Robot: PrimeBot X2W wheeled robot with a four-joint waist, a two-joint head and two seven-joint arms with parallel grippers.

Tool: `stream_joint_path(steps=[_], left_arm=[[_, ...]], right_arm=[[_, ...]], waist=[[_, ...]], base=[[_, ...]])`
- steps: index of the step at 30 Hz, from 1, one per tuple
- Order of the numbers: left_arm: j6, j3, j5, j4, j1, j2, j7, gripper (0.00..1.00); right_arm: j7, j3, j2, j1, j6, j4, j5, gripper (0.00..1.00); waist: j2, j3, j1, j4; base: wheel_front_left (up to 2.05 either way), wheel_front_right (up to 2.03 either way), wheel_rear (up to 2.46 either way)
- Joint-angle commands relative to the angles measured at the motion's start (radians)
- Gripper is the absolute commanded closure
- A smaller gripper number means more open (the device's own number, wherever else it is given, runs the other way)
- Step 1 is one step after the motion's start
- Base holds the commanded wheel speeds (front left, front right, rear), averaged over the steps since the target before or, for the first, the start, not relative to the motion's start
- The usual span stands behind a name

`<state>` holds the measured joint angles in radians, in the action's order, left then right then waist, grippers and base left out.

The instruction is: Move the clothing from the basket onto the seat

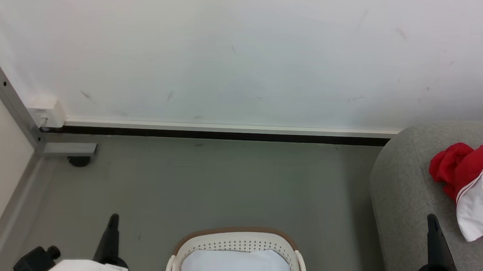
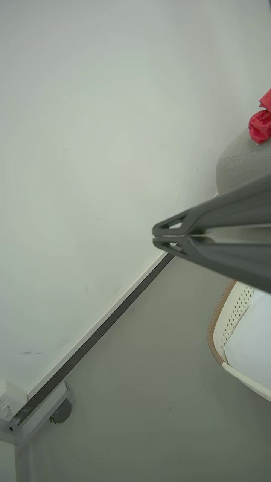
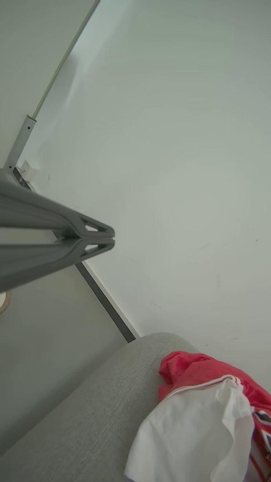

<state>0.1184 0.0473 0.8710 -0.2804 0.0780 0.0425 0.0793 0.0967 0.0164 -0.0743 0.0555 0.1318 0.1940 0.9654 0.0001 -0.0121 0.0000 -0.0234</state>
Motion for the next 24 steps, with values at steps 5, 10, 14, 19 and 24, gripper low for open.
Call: stream_joint_path(steps=[5,10,14,19,24], left_arm=[[0.006,0.01,0.082,0.017,0.024,0.007,-0.019,1.0],[0.007,0.016,0.14,0.019,0.026,0.007,-0.035,1.0],[0.006,0.02,0.184,0.021,0.027,0.008,-0.046,1.0],[0.007,0.025,0.237,0.022,0.029,0.008,-0.061,1.0],[0.008,0.029,0.287,0.024,0.03,0.008,-0.074,1.0]], right_arm=[[-0.018,-0.015,-0.005,0.026,-0.001,-0.003,0.074,1.0],[-0.034,-0.023,-0.004,0.029,-0.001,0.002,0.126,1.0],[-0.046,-0.03,-0.004,0.033,-0.001,0.005,0.165,1.0],[-0.06,-0.038,-0.003,0.035,-0.001,0.01,0.214,1.0],[-0.073,-0.045,-0.002,0.036,-0.001,0.014,0.26,1.0]], waist=[[-0.0001,0.001,0.0,0.001],[-0.0001,0.002,0.0,0.003],[-0.0001,0.002,0.0,0.004],[-0.0001,0.003,0.0,0.005],[-0.0001,0.004,0.0,0.007]], base=[[0.0,0.0,0.0],[0.0,0.0,0.0],[0.0,0.0,0.0],[0.0,0.0,0.0],[0.0,0.0,0.0]])
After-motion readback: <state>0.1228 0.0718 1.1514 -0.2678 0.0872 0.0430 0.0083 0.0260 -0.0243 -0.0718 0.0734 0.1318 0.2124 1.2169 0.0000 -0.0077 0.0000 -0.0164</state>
